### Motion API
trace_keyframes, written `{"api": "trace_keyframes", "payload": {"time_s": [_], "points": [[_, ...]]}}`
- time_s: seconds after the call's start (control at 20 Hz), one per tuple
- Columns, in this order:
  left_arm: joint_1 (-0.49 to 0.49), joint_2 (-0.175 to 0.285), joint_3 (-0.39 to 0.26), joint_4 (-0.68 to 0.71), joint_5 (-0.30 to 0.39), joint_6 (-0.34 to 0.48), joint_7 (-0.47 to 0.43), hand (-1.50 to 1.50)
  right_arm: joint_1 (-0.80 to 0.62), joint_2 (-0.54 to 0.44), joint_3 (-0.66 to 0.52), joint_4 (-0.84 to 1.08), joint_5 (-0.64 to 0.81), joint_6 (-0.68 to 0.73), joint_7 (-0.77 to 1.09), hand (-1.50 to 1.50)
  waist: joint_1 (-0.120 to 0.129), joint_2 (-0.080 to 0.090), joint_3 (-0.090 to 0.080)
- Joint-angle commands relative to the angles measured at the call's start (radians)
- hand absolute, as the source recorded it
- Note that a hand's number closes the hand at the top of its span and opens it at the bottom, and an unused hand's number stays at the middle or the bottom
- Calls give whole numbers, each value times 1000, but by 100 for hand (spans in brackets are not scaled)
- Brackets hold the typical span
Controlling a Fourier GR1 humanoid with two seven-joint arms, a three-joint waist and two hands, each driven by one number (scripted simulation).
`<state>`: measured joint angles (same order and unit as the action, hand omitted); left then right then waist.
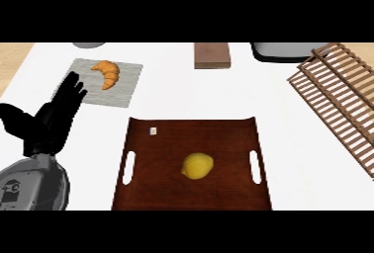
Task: Pick the squash from the tray and place it in the tiered shelf
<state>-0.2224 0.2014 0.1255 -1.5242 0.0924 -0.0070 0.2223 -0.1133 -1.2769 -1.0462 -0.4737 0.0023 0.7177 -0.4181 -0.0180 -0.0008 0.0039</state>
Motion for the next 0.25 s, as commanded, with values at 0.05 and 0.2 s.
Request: {"api": "trace_keyframes", "payload": {"time_s": [0.05, 0.2], "points": [[0, 5, -4, -10, 2, -7, 19, 0, 114, 38, 2, -8, 20, 76, -277, -150, -5, -2, 2], [-64, 8, 15, 36, 7, 3, 13, 0, 119, -5, 33, -34, 24, 87, -281, -150, -4, 1, 0]]}}
